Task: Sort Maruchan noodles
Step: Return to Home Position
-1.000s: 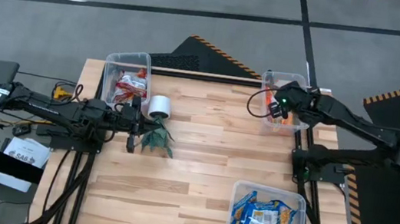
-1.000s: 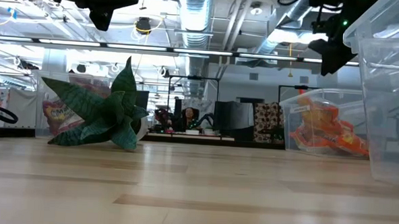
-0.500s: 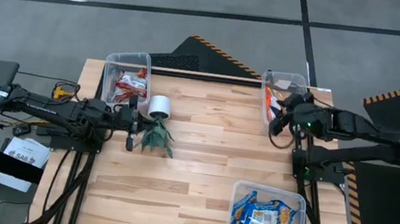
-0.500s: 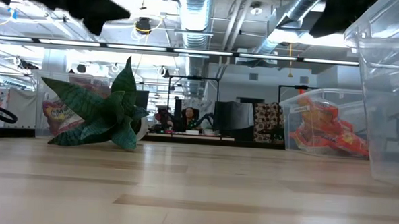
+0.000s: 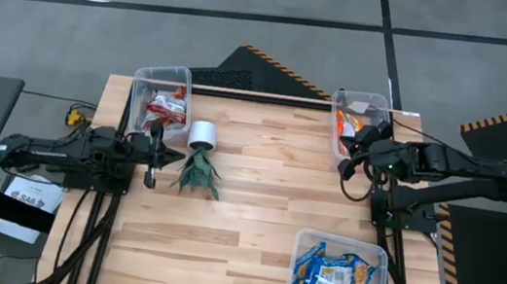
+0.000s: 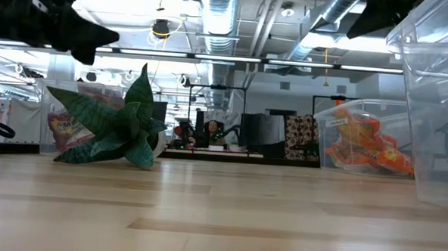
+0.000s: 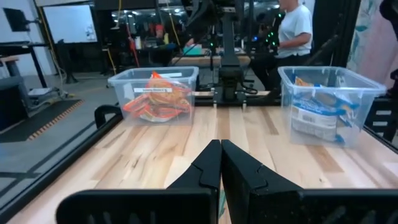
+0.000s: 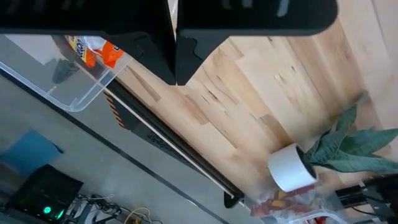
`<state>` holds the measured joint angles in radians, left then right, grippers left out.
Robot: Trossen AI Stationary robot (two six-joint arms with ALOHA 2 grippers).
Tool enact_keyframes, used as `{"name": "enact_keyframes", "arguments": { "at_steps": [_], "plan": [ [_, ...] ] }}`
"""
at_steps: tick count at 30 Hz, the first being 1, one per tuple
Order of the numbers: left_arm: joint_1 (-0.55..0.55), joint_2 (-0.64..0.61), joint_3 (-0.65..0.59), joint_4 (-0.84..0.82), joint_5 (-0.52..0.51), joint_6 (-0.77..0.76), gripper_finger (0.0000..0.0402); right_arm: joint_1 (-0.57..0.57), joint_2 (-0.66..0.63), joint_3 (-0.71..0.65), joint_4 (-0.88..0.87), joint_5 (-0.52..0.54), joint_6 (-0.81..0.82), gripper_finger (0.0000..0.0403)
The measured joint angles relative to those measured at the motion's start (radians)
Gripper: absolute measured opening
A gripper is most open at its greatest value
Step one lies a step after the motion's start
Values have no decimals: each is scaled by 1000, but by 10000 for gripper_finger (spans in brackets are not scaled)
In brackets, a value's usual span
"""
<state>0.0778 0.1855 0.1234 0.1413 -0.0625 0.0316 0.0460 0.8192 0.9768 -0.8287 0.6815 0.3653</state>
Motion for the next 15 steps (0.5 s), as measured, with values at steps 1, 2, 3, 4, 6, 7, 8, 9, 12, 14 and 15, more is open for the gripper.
{"name": "enact_keyframes", "arguments": {
  "at_steps": [1, 2, 3, 4, 6, 7, 8, 9, 12, 14, 15],
  "plan": [
    [6, -21, -16, 2, 3, -5, 0, 0, 0, 0, 1, 0, 0, 25],
    [10, -43, -31, 7, 4, -15, 0, -1, 1, 0, 1, 0, 0, 23],
    [13, -62, -45, 8, 5, -21, 0, 0, 3, 0, 1, 0, 0, 20],
    [15, -80, -56, 7, 5, -29, 0, -1, 5, 0, 0, 0, 0, 17],
    [15, -113, -80, 6, 6, -49, 0, -1, 3, 0, -1, 0, -1, 13],
    [15, -125, -92, 7, 11, -61, 0, 0, 3, 0, -2, 0, -6, 12],
    [15, -137, -104, 8, 23, -71, 0, 0, 3, 0, -5, -1, -8, 13],
    [15, -148, -112, -3, 32, -77, 0, 1, 4, 0, -13, -2, -8, 14],
    [15, -162, -113, -40, 30, -84, 0, 13, 3, 0, -58, -5, -6, 18],
    [15, -160, -113, -33, 32, -79, 0, 29, 4, 0, -87, -6, 15, 18],
    [15, -160, -113, -22, 33, -74, 0, 40, 3, -6, -88, -6, 27, 17]
  ]
}}
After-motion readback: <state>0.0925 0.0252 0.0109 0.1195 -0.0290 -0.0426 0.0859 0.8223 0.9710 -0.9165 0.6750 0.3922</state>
